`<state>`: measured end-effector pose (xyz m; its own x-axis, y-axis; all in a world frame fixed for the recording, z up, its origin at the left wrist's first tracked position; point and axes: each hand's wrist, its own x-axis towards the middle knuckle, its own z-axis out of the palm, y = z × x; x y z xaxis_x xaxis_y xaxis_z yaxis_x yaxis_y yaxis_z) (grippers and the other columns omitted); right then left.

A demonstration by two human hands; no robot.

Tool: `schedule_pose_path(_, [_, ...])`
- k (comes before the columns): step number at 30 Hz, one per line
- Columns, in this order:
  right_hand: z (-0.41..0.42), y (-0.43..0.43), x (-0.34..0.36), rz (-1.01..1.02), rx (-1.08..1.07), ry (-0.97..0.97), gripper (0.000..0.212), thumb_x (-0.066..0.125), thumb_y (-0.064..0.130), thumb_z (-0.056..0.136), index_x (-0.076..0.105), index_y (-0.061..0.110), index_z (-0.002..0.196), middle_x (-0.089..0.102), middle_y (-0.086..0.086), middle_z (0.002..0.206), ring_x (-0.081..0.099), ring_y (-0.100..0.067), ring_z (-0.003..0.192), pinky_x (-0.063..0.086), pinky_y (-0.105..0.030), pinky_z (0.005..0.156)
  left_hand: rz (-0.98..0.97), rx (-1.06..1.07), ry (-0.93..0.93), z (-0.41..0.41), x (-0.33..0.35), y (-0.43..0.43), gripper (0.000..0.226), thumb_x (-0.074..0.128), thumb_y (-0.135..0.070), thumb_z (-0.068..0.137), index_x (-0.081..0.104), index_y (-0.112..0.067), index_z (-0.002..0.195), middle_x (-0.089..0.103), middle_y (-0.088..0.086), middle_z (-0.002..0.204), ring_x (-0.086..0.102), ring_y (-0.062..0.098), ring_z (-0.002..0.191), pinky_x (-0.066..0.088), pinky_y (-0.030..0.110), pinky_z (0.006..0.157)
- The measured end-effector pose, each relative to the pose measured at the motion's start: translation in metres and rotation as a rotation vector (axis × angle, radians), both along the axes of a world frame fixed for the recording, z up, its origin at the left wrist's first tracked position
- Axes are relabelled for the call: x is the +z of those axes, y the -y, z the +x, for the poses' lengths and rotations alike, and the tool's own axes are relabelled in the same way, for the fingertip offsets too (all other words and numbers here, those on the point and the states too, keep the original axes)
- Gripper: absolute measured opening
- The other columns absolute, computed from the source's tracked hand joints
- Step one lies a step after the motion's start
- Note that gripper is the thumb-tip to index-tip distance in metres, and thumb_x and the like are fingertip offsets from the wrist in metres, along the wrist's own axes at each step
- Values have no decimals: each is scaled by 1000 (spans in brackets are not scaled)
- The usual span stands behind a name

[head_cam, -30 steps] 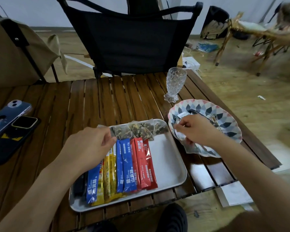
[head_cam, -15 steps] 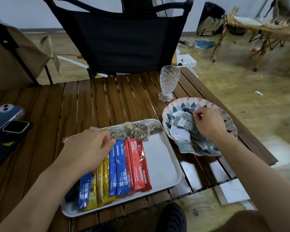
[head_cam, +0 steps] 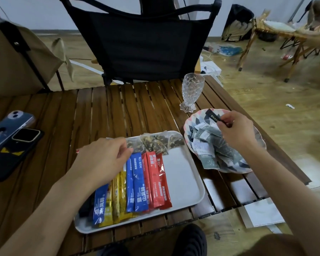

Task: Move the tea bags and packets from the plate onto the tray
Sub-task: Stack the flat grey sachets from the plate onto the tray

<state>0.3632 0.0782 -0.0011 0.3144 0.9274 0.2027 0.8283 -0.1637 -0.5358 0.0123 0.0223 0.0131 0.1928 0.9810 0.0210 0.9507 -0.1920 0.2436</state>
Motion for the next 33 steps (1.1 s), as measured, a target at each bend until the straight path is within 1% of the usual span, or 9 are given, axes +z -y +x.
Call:
schedule_pose_path(3, [-34,10,15,-26,148,-141,16,68,32,92,69,17,86,68,7,76,64,-7,68,41,-17,58,-15,23,130,-2,4,1,24,46,-58,97,53,-36,89,62,-15,77,60,-2,70,46,23,58])
schedule_pose_path(7, [-101,39,23,-134,320,-398,32,66,40,92,65,17,70,63,7,55,54,1,45,38,-10,45,-48,30,422,-5,11,-1,20,48,-52,99,59,-34,97,67,-13,81,64,-1,69,50,20,63])
schedule_pose_path(11, [-151,64,21,-184,466,-528,22,68,42,89,65,22,80,68,10,66,63,1,59,45,-14,52,-130,28,681,-10,20,1,25,51,-48,98,64,-27,103,72,-8,84,66,5,57,47,13,53])
schedule_pose_path(14, [-167,77,18,-190,517,-555,22,67,44,87,64,22,84,70,5,75,67,-8,69,53,-25,60,-169,45,756,-16,23,2,16,59,-37,98,66,-23,99,74,-6,86,66,7,57,43,12,45])
schedule_pose_path(17, [-174,81,18,-207,550,-644,17,71,35,86,64,20,83,70,2,75,67,-9,70,53,-22,58,-203,67,818,-23,25,2,14,63,-32,97,68,-19,97,75,-4,83,66,7,58,45,14,46])
schedule_pose_path(22, [-179,85,17,-299,665,-655,15,79,24,81,66,21,89,73,5,81,71,-9,79,59,-25,71,-259,121,852,-30,27,2,13,63,-27,98,69,-16,100,75,-4,76,66,5,57,49,17,48])
schedule_pose_path(25, [-185,88,11,-329,712,-666,27,83,27,78,65,21,97,75,0,84,73,-18,82,60,-42,82,-244,147,779,-34,25,2,12,62,-26,99,68,-16,100,72,-10,65,65,2,53,47,17,45])
schedule_pose_path(27, [-186,89,8,-347,738,-662,29,82,30,78,63,22,99,76,-1,84,73,-21,79,59,-50,83,-220,184,681,-41,25,1,11,61,-27,99,67,-19,100,73,-7,74,67,4,57,47,17,47])
schedule_pose_path(33, [-172,82,10,-335,731,-525,15,75,31,85,67,23,95,74,3,86,72,-14,77,60,-43,78,-367,300,389,-76,12,2,7,63,-32,97,65,-26,95,71,-1,85,68,11,65,46,22,51])
